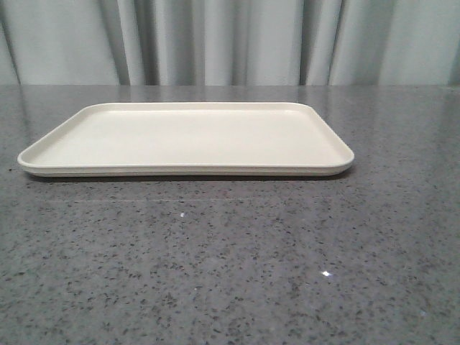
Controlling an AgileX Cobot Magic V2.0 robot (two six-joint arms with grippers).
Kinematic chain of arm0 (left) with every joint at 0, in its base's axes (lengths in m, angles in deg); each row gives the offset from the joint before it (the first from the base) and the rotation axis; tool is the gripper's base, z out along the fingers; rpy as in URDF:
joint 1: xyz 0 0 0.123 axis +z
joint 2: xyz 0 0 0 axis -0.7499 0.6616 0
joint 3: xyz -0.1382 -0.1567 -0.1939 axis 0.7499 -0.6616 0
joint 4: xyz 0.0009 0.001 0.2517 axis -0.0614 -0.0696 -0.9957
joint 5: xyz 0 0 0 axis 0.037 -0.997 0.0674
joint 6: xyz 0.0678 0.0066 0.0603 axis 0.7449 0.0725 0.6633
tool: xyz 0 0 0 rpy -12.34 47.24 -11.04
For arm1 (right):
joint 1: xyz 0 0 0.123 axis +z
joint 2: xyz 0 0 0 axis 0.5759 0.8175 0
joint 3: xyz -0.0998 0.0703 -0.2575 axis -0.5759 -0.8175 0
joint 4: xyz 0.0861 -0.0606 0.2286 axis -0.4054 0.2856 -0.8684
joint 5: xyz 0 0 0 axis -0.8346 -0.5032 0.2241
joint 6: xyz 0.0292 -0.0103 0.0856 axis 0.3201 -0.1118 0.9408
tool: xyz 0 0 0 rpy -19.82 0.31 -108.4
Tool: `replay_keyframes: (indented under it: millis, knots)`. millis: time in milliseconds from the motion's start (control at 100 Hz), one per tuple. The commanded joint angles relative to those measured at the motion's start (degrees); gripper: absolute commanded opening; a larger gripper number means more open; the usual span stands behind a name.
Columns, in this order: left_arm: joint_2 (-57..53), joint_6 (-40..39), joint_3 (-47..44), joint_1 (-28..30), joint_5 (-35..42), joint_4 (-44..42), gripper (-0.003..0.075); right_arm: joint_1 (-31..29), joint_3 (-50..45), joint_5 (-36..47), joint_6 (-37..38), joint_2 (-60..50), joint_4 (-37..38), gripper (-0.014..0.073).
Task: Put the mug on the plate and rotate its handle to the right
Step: 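Lower the left gripper into the white mug and grip its rim, then carry the mug over the tray and lower it onto the tray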
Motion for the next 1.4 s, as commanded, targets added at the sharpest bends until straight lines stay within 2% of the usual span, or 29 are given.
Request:
replay_keyframes:
  millis: [0,570,960,1030,1100,1270,1390]
  knots:
    - [-0.65,0.07,0.25,0.21,0.00,-1.14,0.0407,0.00,1.24,4.04,-0.42,0.56,0.08,0.0279]
    - [-0.65,0.07,-6.29,0.21,0.00,0.24,0.0407,0.00,1.24,4.04,-0.42,0.56,0.08,0.0279]
    - [-0.65,-0.03,-6.69,0.21,1.34,0.24,0.0395,0.00,1.24,3.93,-0.42,0.56,0.08,0.0279]
    - [-0.52,-0.03,-6.69,0.21,1.76,0.24,0.0348,0.00,1.24,3.75,-0.42,0.56,0.08,0.0279]
    - [0.06,-0.03,-6.69,0.21,1.76,0.24,0.0265,0.00,1.24,3.38,-0.37,0.56,0.08,0.0279]
    - [2.77,-0.03,-6.69,0.21,3.75,0.17,-0.0022,0.00,1.24,3.02,-0.37,0.56,0.08,0.0279]
    - [3.66,0.10,-6.69,0.21,4.47,0.27,-0.0017,0.00,1.24,2.70,-0.37,0.56,0.08,0.0279]
